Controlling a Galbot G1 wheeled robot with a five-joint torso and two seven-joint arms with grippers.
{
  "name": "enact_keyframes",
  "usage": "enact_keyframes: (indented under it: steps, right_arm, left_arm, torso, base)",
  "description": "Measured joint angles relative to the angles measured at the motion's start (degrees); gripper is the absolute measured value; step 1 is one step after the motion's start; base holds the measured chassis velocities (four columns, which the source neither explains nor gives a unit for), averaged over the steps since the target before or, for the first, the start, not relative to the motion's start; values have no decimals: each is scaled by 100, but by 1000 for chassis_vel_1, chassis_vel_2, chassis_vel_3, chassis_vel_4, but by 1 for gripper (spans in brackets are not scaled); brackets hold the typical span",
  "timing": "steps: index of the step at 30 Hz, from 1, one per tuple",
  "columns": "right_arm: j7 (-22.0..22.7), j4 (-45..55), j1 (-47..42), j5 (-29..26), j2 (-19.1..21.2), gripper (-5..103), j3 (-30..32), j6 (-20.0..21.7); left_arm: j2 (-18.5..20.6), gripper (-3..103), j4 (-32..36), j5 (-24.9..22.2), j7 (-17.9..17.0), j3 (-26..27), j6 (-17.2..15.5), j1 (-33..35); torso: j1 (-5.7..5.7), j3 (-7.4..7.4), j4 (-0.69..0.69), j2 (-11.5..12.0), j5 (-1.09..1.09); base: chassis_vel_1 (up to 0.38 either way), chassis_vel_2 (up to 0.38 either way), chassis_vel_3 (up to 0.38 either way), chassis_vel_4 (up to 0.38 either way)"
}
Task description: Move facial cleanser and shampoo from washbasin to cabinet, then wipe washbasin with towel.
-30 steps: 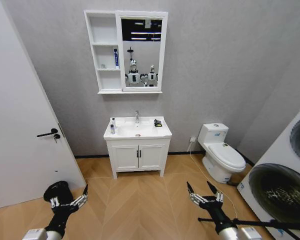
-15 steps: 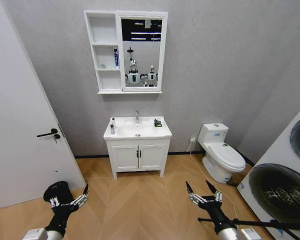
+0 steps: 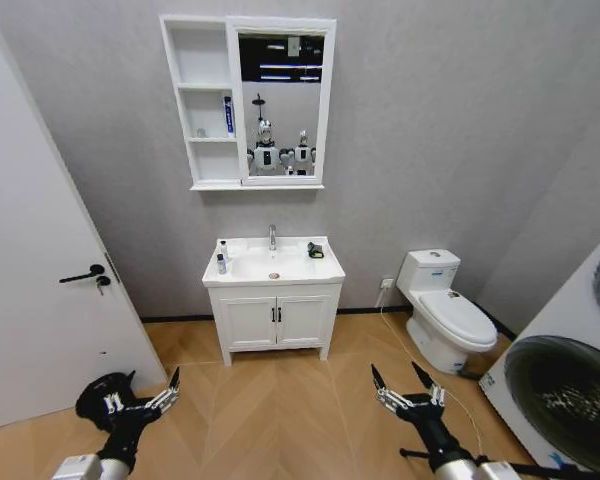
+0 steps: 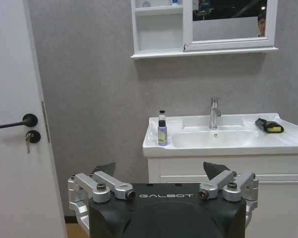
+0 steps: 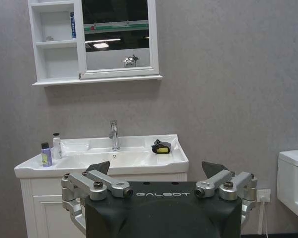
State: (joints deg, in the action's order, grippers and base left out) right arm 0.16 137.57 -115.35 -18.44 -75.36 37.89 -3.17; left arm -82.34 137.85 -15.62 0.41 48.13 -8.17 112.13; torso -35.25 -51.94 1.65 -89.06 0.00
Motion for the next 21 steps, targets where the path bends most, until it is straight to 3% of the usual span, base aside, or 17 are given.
enact_keyframes:
  steps: [13,18,19,21]
  right_arm:
    - [-79,-88,60,-14,19,100,-29,-67]
    - [-127,-116,69,-47,53,100,-23,-126]
    - [-128,-141,85,-51,56,100,-24,-129]
    - [-128,-160,92,-51,53,100,-31,-134]
  left_arm:
    - [69,97,-26,89,34,13,10,53]
    - [131,97,-52,48,35,53,12,35]
    - [127,97,-69,53,36,46,12,31]
    - [119,97,-82,68,36,28,12,30]
  torso:
    - [-3,-1,-1,2,4]
    - [-1,0,1,1,-4]
    - [-4,-2,-1,2,7]
    - [-2,0,0,2,-1]
  base:
    - [-299,295,300,-291]
    - [-389,362,355,-374]
    - [-338,354,332,-353]
    - [-378,356,378,-353]
